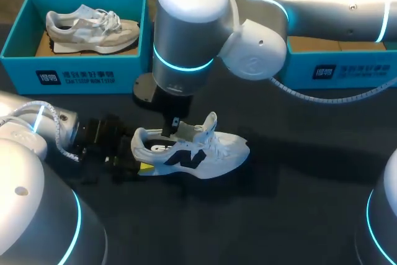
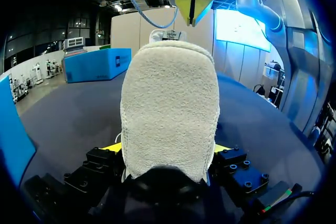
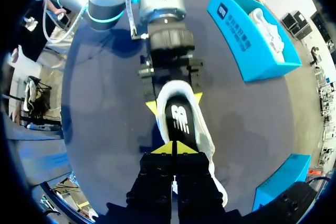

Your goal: Take the shoe out of the shoebox, open the shoe tongue, remove and reinsert the insole, then place the shoe into the shoebox

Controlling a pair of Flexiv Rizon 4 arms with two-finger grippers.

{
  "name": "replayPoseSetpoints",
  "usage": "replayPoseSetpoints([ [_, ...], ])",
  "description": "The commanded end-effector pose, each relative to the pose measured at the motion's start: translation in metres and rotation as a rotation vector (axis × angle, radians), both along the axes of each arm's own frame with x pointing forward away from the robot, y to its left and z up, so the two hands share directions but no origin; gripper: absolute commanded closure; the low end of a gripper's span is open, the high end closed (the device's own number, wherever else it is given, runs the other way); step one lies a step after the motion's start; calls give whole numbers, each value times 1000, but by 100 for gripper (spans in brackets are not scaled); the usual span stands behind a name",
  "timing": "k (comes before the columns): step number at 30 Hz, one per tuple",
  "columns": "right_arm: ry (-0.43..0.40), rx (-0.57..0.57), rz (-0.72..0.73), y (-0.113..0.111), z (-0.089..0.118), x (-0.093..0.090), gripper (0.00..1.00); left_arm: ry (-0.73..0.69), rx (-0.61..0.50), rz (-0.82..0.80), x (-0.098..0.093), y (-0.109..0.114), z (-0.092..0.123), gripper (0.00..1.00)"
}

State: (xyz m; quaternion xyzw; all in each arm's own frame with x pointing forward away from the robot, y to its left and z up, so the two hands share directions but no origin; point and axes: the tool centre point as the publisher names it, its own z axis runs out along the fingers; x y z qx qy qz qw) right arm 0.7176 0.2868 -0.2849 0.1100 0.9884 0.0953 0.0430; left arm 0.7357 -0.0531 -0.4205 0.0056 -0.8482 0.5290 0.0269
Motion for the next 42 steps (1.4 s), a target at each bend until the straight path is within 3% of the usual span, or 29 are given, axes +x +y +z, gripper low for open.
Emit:
replayPoseSetpoints([
  [1, 29, -15, 21, 4, -18, 7, 100, -1, 1, 1, 0, -1, -1, 100],
  [19, 103, -39, 42, 0, -78, 23, 100, -1, 1, 1, 0, -1, -1, 100],
  [25, 125, -56, 50, -1, -83, 26, 100, -1, 1, 1, 0, -1, -1, 100],
  [37, 140, -65, 9, -3, -92, 14, 100, -1, 1, 1, 0, -1, -1, 100],
  [38, 137, -69, 7, -4, -93, 15, 82, -1, 1, 1, 0, -1, -1, 100],
  [39, 132, -72, 4, -4, -93, 17, 73, -1, 1, 1, 0, -1, -1, 100],
  [40, 129, -74, 2, -4, -92, 18, 66, -1, 1, 1, 0, -1, -1, 100],
  [42, 125, -76, -1, -5, -92, 21, 62, -1, 1, 1, 0, -1, -1, 100],
])
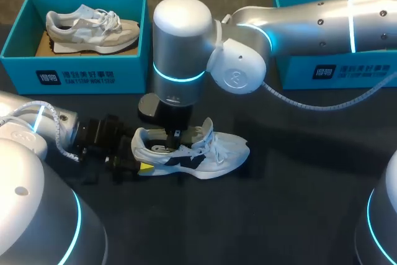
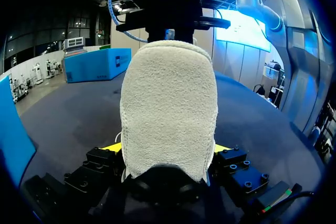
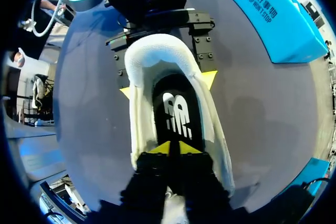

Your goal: Take the shoe out of the shoebox, open the shoe tongue, remove and reinsert the insole, then place the shoe into the shoebox

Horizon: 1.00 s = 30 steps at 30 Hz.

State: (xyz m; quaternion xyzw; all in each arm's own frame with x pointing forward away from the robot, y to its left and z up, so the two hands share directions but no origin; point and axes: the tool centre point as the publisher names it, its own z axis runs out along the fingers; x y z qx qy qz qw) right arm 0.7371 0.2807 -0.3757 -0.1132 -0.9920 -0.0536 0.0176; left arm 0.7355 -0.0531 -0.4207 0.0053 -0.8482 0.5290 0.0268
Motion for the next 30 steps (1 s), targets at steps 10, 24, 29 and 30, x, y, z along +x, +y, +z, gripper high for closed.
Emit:
replayPoseSetpoints([
  [10, -31, -11, -15, -4, -5, 13, 51, 0, 1, 1, 0, -1, -1, 100],
  [24, 3, -10, 13, -2, -22, 25, 46, 0, 1, 1, 0, -1, -1, 100],
  [29, 32, -6, 28, 1, -27, 26, 44, 0, 1, 1, 0, -1, -1, 100],
  [30, 41, -5, 34, 1, -28, 26, 44, 0, 1, 1, 0, -1, -1, 100],
])
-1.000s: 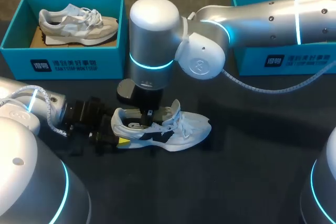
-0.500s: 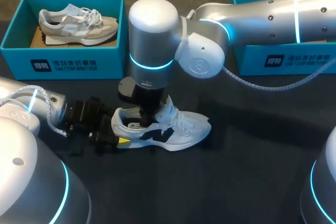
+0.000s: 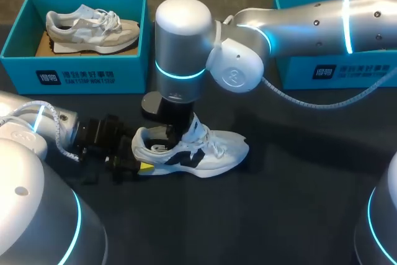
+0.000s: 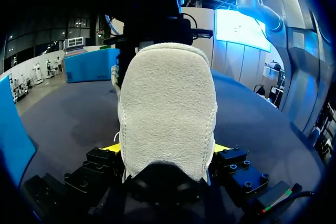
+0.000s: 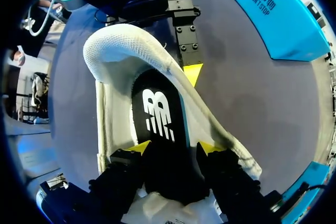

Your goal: Take the shoe out of the shoebox, open the shoe tongue, remove and reinsert the insole, then place the shoe into the shoebox

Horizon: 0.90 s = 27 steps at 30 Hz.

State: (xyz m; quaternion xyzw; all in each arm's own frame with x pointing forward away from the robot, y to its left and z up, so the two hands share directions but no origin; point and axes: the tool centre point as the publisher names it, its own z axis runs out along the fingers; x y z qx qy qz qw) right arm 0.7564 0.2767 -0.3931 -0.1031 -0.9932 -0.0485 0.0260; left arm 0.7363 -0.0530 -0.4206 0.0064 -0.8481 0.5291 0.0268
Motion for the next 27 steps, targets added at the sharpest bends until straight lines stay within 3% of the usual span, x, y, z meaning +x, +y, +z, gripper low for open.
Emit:
replayPoseSetpoints([
  [1, 32, 4, 19, 6, -11, 6, 44, -1, 1, 0, -1, -1, -1, 100],
  [6, 71, 8, 36, 11, -15, 1, 50, -1, 1, 0, -1, -1, -1, 100],
  [20, 117, 19, 29, 18, -24, -12, 55, -1, 1, 0, -1, -1, -1, 100],
  [27, 137, 29, 33, 21, -23, -16, 76, -1, 1, 0, -1, -1, -1, 100],
])
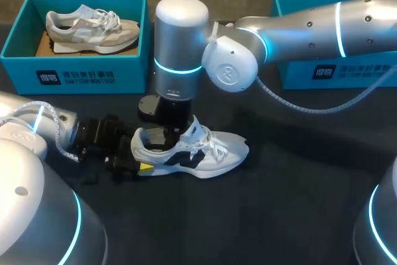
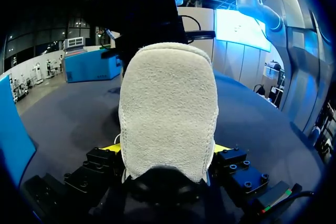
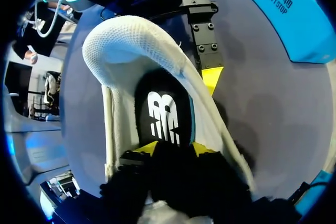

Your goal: Take the shoe out of the shoebox, open the shoe tongue, remove and reinsert the insole, then place the shoe into the shoebox

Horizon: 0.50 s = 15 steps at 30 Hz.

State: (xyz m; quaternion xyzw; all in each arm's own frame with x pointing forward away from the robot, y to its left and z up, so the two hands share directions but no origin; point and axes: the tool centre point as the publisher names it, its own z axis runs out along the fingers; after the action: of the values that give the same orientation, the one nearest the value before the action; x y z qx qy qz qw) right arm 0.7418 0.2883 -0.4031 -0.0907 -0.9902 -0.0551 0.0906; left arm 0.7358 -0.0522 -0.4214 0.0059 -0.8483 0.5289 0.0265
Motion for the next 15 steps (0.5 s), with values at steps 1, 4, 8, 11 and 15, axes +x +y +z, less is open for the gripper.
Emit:
replayPoseSetpoints([
  [1, 12, 3, 3, 9, -13, -2, 79, 0, 1, 0, 0, -2, 0, 100],
  [4, 17, 3, 2, 8, -13, -4, 94, 0, 1, 0, 0, -2, 0, 100],
  [8, 13, -1, -8, 1, -8, -6, 100, 0, 1, 0, 0, -2, 0, 100],
  [11, 4, 1, -20, -8, 0, -7, 100, 0, 1, 0, 0, -2, 0, 100],
  [15, -15, 70, -38, -19, 15, -7, 100, 0, 1, 0, 0, -2, 0, 100],
])
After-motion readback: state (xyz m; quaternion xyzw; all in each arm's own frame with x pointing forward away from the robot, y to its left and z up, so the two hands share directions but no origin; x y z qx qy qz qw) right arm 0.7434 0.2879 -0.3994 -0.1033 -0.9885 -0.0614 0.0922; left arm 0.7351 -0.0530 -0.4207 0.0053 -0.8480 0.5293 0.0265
